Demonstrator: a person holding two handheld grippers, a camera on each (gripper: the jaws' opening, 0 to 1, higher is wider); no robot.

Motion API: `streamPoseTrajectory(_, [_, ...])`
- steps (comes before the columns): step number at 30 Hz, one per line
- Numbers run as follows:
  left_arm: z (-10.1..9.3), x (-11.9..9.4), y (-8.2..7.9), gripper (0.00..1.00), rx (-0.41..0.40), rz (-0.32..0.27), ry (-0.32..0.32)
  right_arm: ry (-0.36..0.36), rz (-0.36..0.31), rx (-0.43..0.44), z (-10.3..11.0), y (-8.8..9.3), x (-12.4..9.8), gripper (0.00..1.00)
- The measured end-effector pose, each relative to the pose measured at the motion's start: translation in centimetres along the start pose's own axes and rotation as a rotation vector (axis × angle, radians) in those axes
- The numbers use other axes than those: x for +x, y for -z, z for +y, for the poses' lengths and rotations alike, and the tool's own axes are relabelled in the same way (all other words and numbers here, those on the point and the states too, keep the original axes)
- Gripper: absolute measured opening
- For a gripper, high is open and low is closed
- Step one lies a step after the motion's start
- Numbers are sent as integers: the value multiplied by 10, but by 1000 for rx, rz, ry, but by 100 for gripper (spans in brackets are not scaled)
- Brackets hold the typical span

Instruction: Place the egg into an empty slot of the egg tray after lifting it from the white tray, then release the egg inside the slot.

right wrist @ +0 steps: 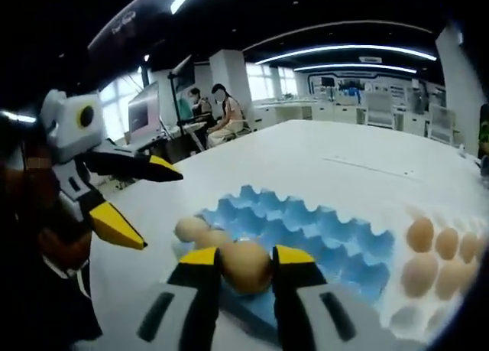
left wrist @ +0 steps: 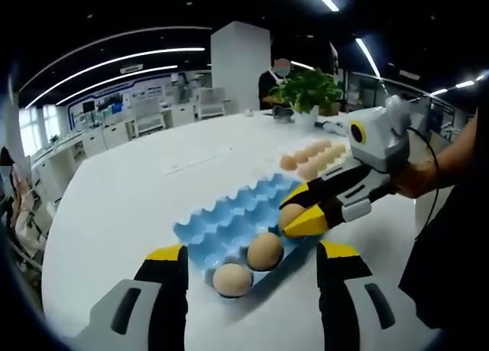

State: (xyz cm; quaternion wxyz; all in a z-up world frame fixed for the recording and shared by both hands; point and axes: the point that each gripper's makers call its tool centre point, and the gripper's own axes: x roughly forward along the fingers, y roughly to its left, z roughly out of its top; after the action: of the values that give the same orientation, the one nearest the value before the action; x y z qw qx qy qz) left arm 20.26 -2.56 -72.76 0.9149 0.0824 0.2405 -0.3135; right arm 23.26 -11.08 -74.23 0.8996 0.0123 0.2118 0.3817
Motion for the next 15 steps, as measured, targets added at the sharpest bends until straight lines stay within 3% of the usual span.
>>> streamPoseTrajectory(6, [2, -2, -1, 68, -2, -7, -6, -40, 42, -49, 10, 11, 17, 26])
streamPoseTrajectory(15, [2, -3, 0, 67, -8, -7, -8, -56, 71, -68, 11, 22, 24, 26])
